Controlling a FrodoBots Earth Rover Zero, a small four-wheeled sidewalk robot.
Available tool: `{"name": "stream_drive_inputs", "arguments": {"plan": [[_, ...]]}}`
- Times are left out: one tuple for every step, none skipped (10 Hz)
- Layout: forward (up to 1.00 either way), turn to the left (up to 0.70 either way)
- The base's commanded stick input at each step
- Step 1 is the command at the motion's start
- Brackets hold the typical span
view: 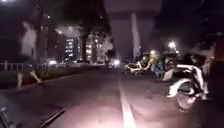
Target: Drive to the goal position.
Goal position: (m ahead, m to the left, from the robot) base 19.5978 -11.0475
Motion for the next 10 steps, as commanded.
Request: {"name": "stream_drive_inputs", "arguments": {"plan": [[0.45,0.00],[0.45,0.00],[0.45,0.00],[0.45,0.00],[0.45,0.00],[0.45,0.00],[0.45,0.00],[0.45,0.00],[0.45,0.00],[0.45,0.00]]}}
